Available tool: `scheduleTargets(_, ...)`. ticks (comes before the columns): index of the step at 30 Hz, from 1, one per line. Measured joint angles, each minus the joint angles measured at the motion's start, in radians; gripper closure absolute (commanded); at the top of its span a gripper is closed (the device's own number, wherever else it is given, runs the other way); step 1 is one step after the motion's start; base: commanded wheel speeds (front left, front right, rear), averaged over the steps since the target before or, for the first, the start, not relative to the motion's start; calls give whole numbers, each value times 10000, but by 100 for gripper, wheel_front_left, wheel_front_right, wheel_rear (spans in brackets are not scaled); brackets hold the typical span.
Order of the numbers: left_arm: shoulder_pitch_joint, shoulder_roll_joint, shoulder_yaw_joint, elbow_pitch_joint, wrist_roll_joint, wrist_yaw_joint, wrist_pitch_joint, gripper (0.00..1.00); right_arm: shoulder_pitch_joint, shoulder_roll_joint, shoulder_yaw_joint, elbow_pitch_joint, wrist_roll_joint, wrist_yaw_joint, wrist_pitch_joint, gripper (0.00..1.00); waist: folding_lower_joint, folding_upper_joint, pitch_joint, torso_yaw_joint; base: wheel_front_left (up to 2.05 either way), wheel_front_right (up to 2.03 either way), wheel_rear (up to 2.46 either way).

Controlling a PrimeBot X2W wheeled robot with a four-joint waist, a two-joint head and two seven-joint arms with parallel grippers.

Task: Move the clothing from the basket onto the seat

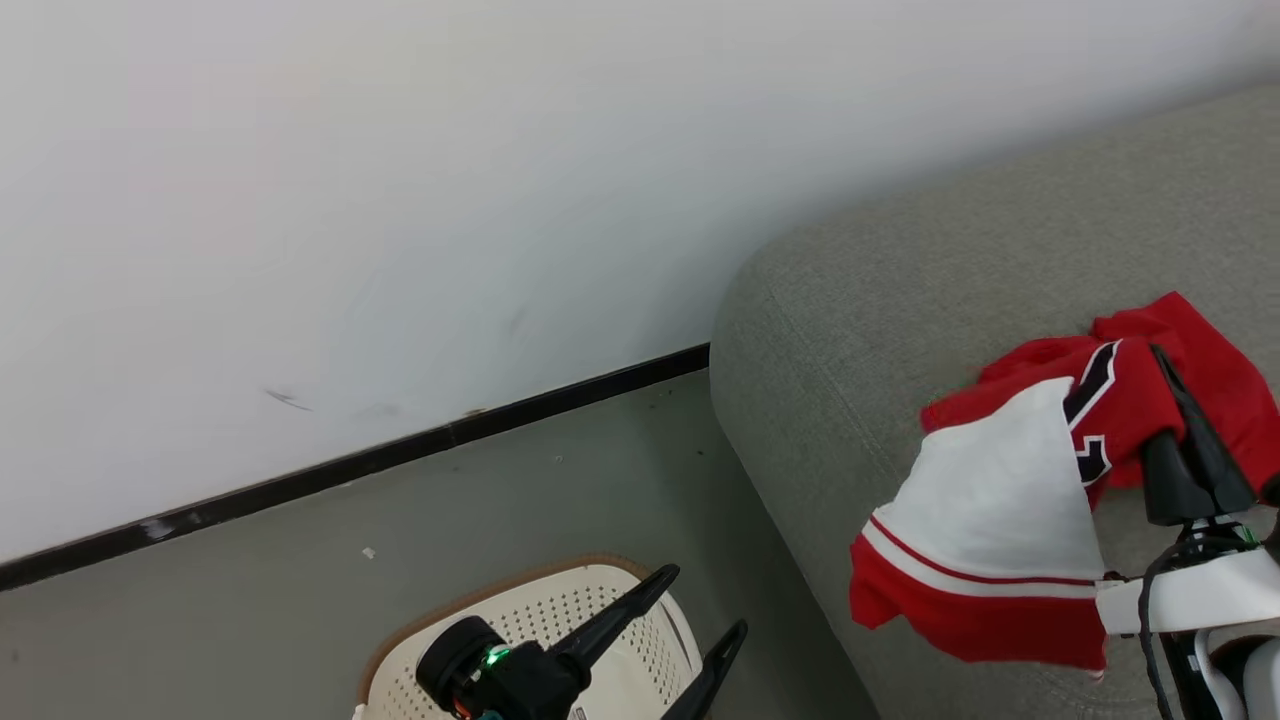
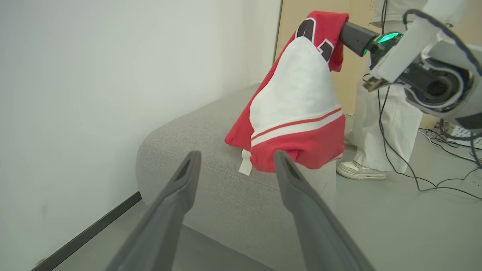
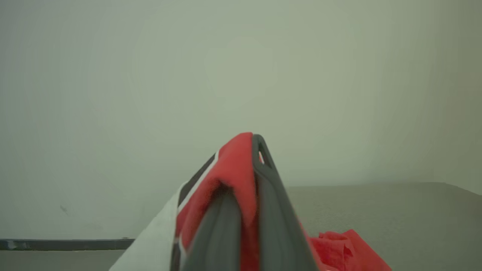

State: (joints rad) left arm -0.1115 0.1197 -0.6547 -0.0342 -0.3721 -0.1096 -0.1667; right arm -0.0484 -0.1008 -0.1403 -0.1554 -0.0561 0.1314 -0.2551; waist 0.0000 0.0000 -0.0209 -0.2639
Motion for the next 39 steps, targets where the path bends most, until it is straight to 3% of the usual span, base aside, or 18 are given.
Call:
scheduleTargets(8,-56,-132,-96,171,-54,-38,-123,0,287,52,15,-13,84,0,0,100,0,0,54,-764,0,0,0)
scheduleTargets(16,-71,-140,100,190,-44,-6,-209,0,-69,-111,1012,725,765,0,0,100,0,0,269,-1324,0,0,0)
scheduleTargets(28,-456,247,675,-322,506,537,-280,0,-4647,-1066,1168,2197,2057,0,550,100,0,0,1056,-1654,0,0,0)
scheduleTargets(39,-741,608,784,-1112,915,736,98,0,-6805,-2194,-50,4341,2500,-4,855,100,0,0,1910,-1410,0,0,0)
